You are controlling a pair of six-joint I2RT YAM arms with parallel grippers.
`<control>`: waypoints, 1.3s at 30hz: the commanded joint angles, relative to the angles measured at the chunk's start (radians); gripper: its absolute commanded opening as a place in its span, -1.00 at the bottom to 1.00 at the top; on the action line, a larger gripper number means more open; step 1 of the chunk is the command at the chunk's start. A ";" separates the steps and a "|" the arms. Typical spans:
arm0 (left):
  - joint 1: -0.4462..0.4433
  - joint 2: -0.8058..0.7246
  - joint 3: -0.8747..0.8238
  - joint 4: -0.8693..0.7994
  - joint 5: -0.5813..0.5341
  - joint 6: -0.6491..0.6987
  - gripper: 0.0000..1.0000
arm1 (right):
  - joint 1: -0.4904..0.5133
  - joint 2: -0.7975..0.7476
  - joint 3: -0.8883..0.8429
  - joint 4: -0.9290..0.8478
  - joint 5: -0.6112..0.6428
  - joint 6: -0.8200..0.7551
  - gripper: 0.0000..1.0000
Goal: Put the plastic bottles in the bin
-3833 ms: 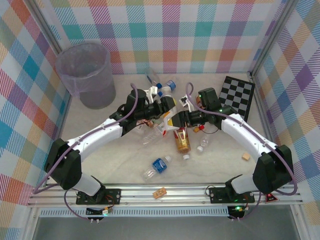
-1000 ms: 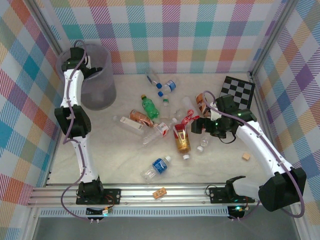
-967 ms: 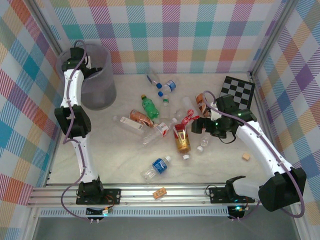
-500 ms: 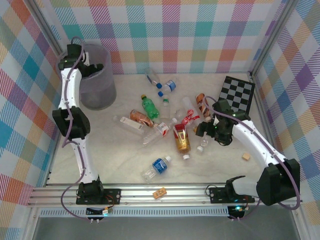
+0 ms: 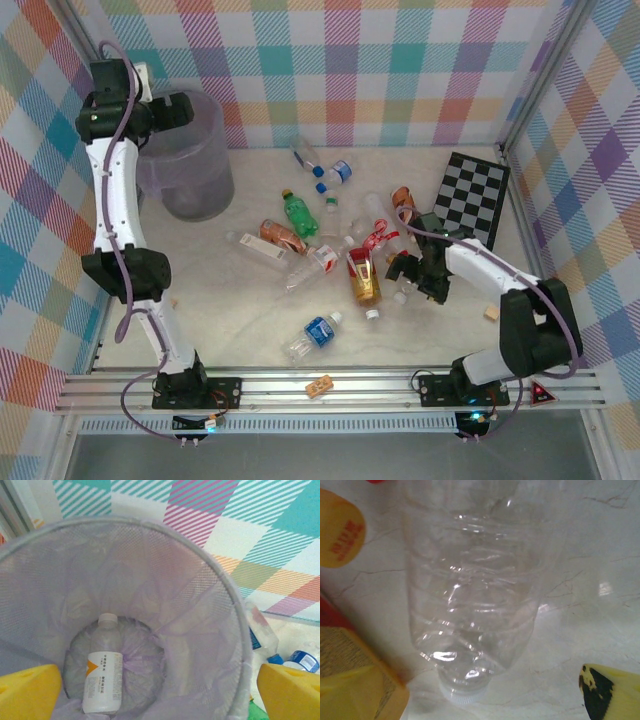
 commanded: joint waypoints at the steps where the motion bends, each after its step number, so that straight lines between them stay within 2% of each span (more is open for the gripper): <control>1: -0.008 -0.087 -0.037 -0.034 0.004 -0.005 1.00 | 0.006 0.027 -0.015 0.059 0.002 0.042 0.99; 5: -0.042 -0.263 -0.247 0.017 -0.018 -0.070 1.00 | 0.005 0.041 -0.024 0.080 -0.001 0.052 0.98; 12: -0.254 -0.637 -0.763 0.188 -0.026 -0.239 1.00 | 0.006 0.068 -0.035 0.105 0.020 0.052 0.87; 16: -0.353 -0.810 -1.086 0.361 0.029 -0.420 1.00 | 0.006 0.089 -0.038 0.119 0.021 0.047 0.68; 19: -0.406 -0.889 -1.262 0.486 0.050 -0.557 1.00 | 0.006 0.093 -0.039 0.123 0.026 0.042 0.55; 24: -0.494 -0.895 -1.379 0.582 0.047 -0.675 1.00 | 0.006 0.076 -0.048 0.096 0.054 0.027 0.45; 28: -0.536 -0.820 -1.386 0.660 0.101 -0.727 1.00 | 0.006 0.042 -0.046 0.079 0.043 0.018 0.23; 31: -0.556 -0.781 -1.389 0.722 0.112 -0.754 1.00 | 0.006 0.007 -0.048 0.067 0.047 0.012 0.15; 36: -0.591 -0.725 -1.408 0.835 0.133 -0.830 0.99 | 0.005 -0.076 -0.014 -0.021 0.027 -0.043 0.13; 39: -0.616 -0.679 -1.403 0.905 0.180 -0.861 0.99 | 0.006 -0.176 0.005 0.004 -0.072 -0.147 0.16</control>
